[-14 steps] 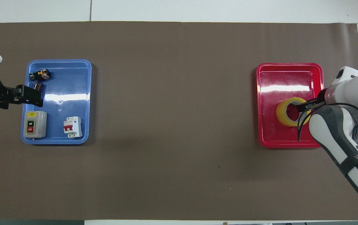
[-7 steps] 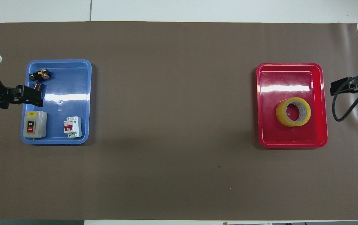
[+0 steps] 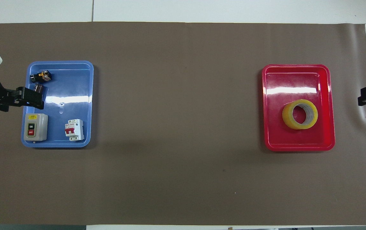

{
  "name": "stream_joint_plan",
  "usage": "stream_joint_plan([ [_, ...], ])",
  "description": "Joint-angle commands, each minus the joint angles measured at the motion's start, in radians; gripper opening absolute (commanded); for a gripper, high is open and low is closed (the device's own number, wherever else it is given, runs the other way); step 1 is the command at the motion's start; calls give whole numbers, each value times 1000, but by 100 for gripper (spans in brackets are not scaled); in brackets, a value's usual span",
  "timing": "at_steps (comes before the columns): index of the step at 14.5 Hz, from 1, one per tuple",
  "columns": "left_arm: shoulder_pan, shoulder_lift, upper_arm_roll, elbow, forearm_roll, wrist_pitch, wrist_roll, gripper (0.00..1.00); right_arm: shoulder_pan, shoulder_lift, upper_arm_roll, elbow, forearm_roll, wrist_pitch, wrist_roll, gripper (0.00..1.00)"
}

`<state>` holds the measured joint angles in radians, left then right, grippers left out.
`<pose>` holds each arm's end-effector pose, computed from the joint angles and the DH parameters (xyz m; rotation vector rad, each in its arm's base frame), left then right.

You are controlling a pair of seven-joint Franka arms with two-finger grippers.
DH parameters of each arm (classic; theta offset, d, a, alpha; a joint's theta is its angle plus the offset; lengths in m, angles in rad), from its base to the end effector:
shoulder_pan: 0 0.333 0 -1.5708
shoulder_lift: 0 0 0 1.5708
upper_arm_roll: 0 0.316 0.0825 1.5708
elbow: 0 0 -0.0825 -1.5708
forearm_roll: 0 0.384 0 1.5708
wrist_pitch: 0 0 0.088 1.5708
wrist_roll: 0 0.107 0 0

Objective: Place and move tape with both arms

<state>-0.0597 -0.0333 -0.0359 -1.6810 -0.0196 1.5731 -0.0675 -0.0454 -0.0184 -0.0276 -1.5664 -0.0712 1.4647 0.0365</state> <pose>0.5382 -0.0540 0.5911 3.1268 -0.0426 -0.1187 0.5354 -0.0476 0.6280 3.0648 -0.1750 -0.1299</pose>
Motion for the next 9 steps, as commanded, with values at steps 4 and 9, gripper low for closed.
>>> stream_joint_plan([
  [4,6,-17,-4,-16,15,7,6,100,-8,0,9,25,65,-29,16,100],
  [9,6,-17,-4,-16,15,7,6,100,5,14,37,57,21,-57,8,100],
])
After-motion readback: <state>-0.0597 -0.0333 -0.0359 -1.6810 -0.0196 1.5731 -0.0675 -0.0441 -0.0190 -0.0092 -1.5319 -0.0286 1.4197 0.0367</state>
